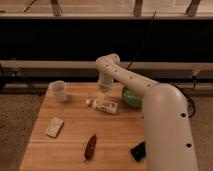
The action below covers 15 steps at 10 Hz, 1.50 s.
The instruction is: Stand the bottle upright
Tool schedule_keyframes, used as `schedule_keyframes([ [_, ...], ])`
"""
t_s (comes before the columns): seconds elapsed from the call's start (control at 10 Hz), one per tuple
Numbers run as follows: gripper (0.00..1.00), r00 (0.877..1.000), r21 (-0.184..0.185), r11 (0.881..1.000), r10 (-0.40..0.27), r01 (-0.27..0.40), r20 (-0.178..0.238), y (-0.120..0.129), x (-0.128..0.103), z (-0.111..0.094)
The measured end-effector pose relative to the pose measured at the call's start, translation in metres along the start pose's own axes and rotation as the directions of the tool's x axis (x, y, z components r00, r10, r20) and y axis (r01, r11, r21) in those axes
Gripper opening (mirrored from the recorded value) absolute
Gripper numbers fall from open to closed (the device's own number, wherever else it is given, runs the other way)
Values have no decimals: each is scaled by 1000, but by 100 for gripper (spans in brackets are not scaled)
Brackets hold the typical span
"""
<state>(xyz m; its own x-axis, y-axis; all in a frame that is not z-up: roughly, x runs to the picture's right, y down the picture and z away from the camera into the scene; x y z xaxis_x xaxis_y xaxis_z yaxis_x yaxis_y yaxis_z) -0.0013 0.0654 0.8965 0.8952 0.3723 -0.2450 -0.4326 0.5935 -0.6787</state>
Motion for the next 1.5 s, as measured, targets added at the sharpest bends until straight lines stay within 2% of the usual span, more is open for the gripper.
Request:
schedule_keyframes([
  [0.6, 76, 999, 8, 999, -39, 39, -26, 22, -22, 23],
  [1.1, 76, 992, 73, 997, -12, 21, -123, 24, -21, 43],
  [1.4, 75, 989, 92, 995, -10, 24, -150, 27, -22, 48],
  [1.5, 72, 988, 92, 995, -11, 25, -153, 28, -22, 49],
])
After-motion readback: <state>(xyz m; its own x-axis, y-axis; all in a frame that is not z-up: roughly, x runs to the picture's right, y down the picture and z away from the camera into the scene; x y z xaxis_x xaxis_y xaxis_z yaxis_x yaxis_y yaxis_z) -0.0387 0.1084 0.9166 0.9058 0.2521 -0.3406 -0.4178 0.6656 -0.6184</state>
